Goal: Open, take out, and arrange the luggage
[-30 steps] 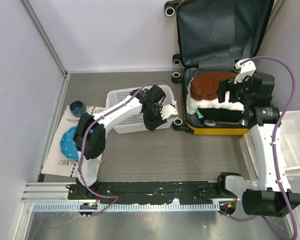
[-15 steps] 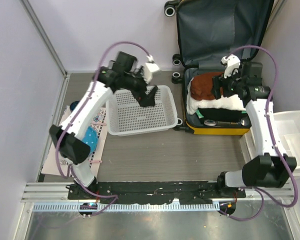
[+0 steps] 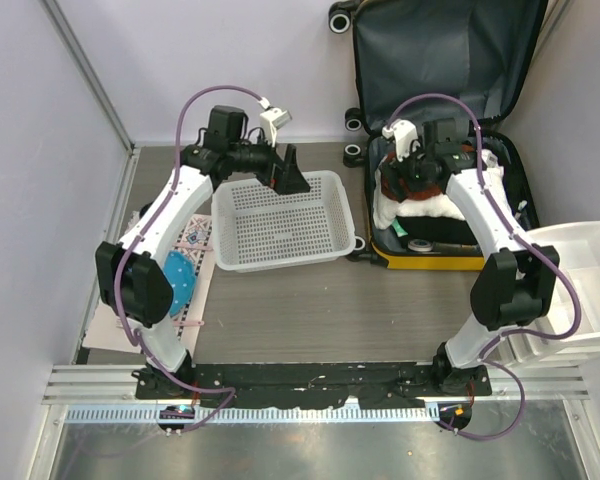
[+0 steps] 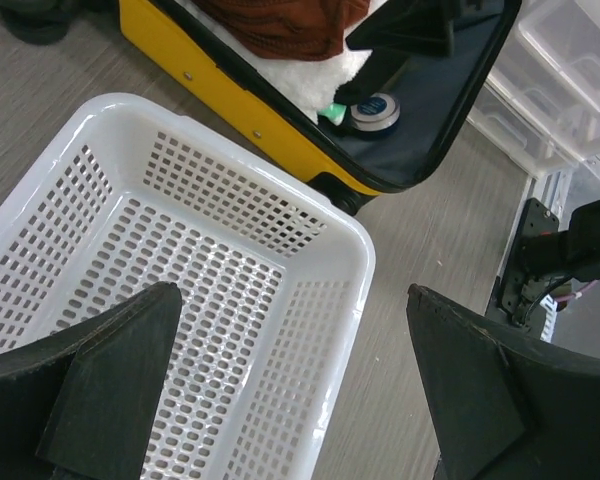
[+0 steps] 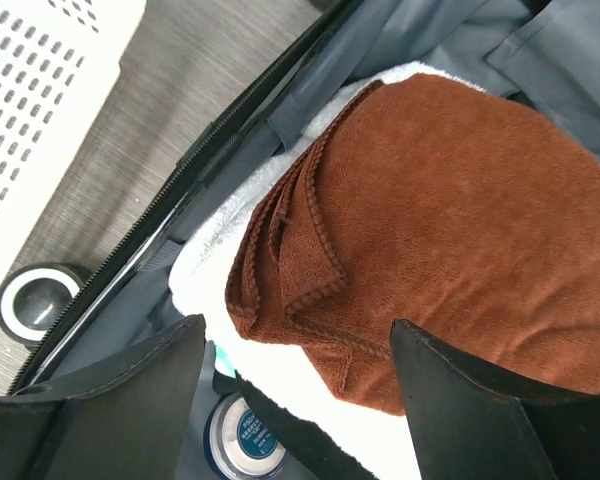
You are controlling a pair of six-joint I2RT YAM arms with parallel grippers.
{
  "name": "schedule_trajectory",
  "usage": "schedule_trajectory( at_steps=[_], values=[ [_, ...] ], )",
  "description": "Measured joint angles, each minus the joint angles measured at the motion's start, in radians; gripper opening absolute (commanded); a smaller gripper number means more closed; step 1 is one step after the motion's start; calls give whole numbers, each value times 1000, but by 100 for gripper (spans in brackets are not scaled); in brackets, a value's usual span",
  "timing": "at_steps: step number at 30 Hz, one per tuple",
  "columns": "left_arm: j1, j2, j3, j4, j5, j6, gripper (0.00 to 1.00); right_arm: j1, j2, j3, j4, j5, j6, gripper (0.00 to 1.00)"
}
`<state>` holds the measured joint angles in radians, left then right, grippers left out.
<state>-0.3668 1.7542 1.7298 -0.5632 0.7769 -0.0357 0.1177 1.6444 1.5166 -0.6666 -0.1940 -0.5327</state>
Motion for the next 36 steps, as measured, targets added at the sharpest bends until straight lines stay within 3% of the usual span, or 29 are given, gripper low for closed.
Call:
schedule_trajectory(
  at_steps=[1,6,12,24,27,30,32,35,36],
  values=[
    [-2,1,-6,9,3,-10,100,5,14,2,0,3,-8,85],
    [0,8,-8,77,10,-49,100,5,55,2,-15,27,-44,88],
    [0,81,26,119,19,-90,99,6,79,2,-6,45,-77,80],
    [0,183,33,280,-35,-272,99,48,98,5,-19,38,-99,81],
    [0,219,60,326,-35,-320,100,52,111,23,-31,36,-101,77],
    [0,249,67,364,-35,-367,100,52,130,32,-32,42,-113,54],
    [-1,262,67,389,-44,-396,100,52,141,34,-34,53,-124,49],
    [-13,277,67,421,-98,-441,100,52,153,40,-41,72,-133,22],
    [-16,279,67,426,-124,-459,99,51,156,46,-45,77,-137,6]
  ],
)
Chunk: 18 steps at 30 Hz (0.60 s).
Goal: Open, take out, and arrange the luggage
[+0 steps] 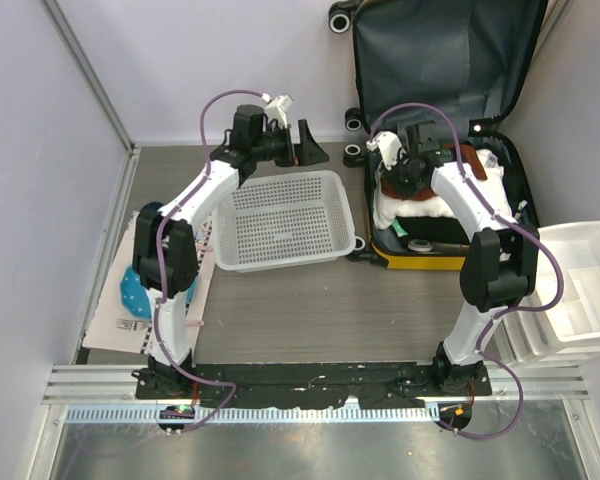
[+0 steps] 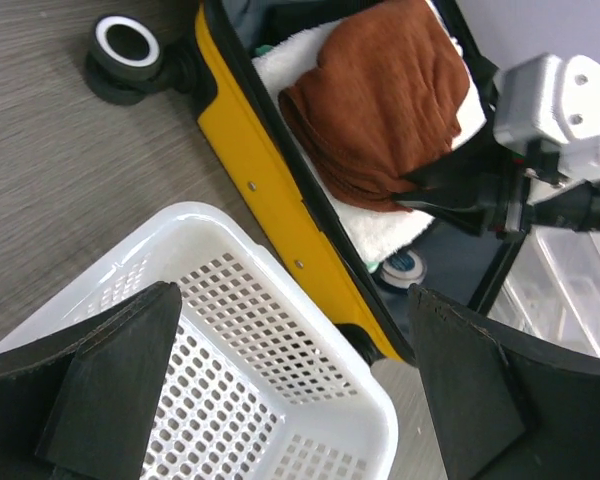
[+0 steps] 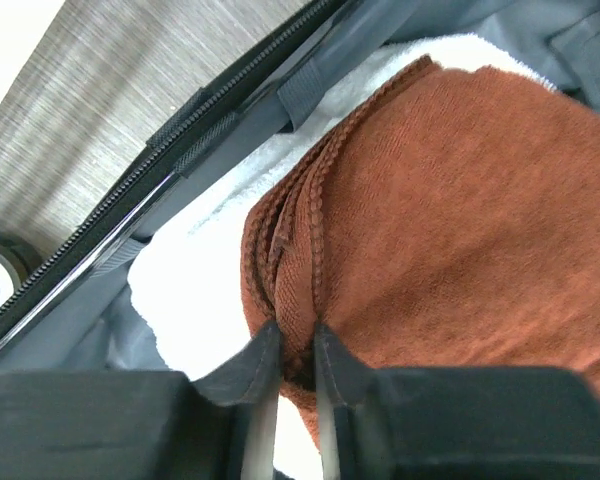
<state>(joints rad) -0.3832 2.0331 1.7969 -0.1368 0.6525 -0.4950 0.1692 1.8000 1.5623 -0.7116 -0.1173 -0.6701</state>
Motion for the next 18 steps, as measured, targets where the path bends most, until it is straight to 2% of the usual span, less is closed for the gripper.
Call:
schedule_trajectory(
  at_steps=[1,11,18],
  values=[
    [-5,1,0,2,-27,-21,100,0,0,6,-2,5,-1,1],
    [-128,42,16,67,-256,-259,100,-56,0,167,-50,-42,32,1],
    [-214,163,126,135,-372,-494,100,-100,-20,206,-81,-87,56,1]
  ],
)
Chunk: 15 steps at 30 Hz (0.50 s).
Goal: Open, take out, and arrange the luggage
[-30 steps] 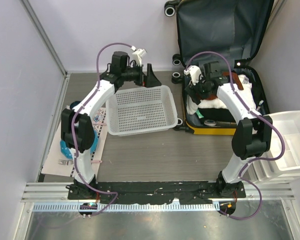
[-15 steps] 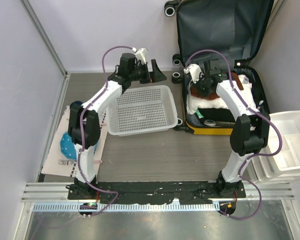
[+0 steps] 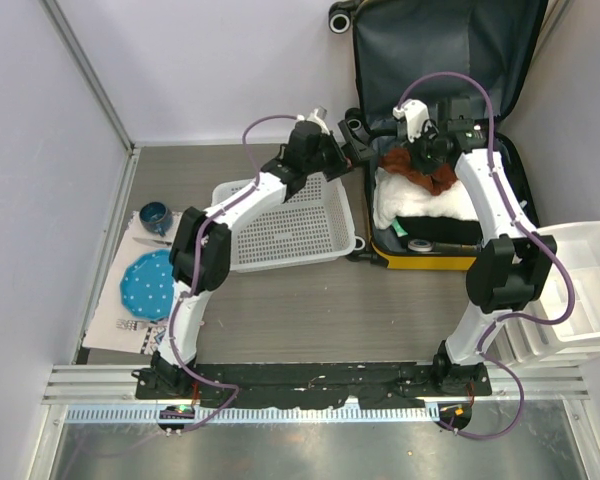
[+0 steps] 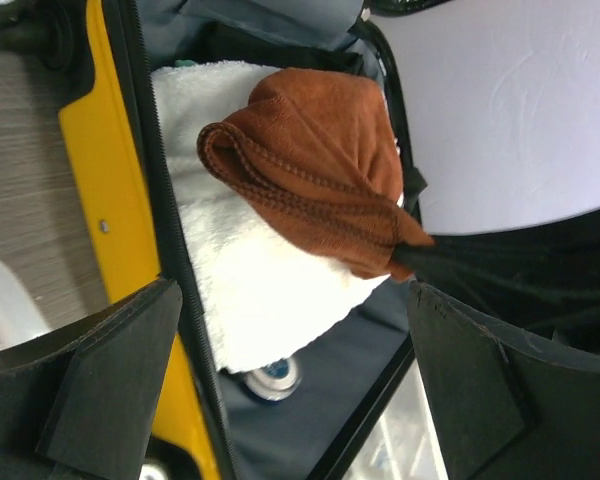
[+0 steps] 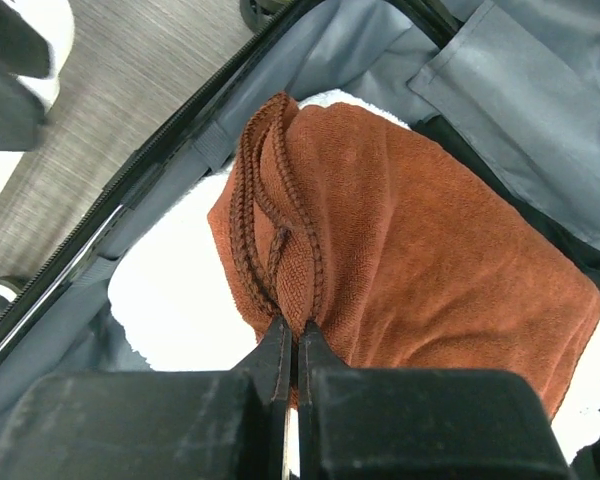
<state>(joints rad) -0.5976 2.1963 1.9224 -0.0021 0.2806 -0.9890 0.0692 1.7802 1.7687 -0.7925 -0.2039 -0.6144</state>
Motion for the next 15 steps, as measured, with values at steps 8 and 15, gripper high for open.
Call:
schedule_trajectory(
  at_steps=[8,15],
  values=[
    [-27,91,39,87,-39,-224,100,1,-25,-31,-9,-46,39,1],
    [-41,151,63,119,-45,-314,100,1,-63,-53,-10,-72,61,0]
  ],
)
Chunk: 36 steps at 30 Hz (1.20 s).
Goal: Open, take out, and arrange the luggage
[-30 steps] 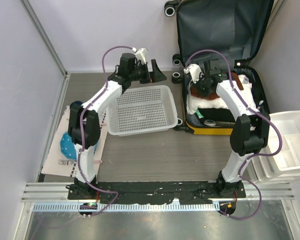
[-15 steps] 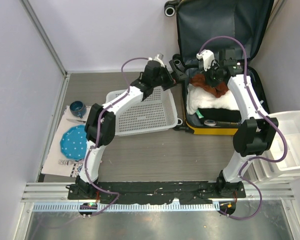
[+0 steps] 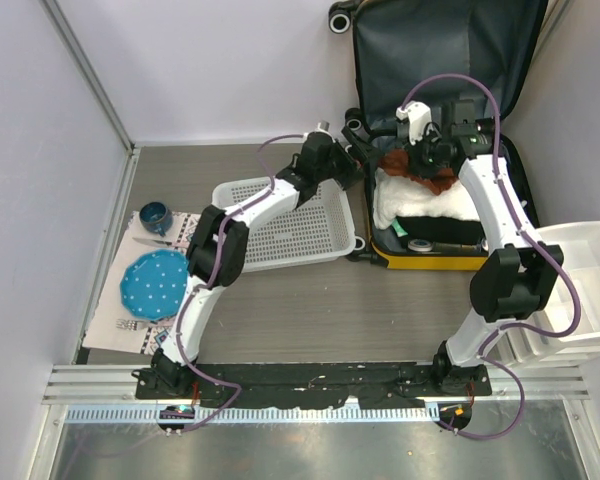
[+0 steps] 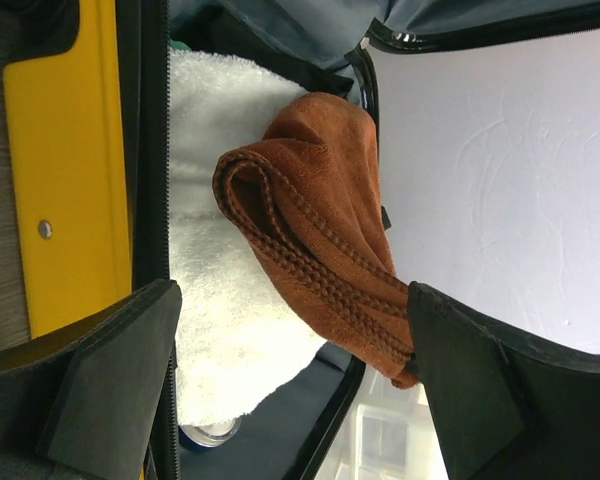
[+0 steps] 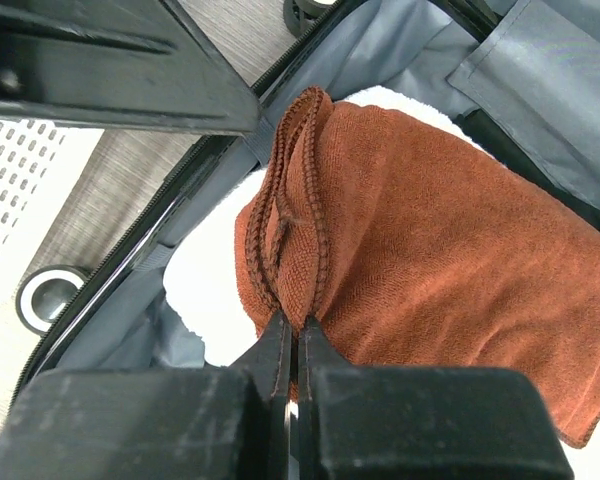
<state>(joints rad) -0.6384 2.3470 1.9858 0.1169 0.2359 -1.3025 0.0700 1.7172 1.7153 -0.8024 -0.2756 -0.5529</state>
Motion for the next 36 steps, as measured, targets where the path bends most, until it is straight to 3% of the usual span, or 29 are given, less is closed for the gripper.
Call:
schedule_trajectory(
  at_steps=[26,29,30,31,32,36],
  values=[
    [-68,83,71,38,-67,-137,100,0,-96,-63,-67,-64,27,1],
    [-68,87,71,46,-66,-136,81,0,-117,-76,-75,-68,27,0],
    [-68,88,71,50,-64,-134,64,0,-122,-78,-78,-69,27,1],
    [-68,88,71,55,-61,-131,54,0,-126,-79,-80,-72,28,0],
    [-65,88,71,61,-58,-128,33,0,-130,-81,-82,-76,29,0],
    [-55,88,71,88,-37,-106,0,0,-140,-100,-82,-91,33,1]
  ],
)
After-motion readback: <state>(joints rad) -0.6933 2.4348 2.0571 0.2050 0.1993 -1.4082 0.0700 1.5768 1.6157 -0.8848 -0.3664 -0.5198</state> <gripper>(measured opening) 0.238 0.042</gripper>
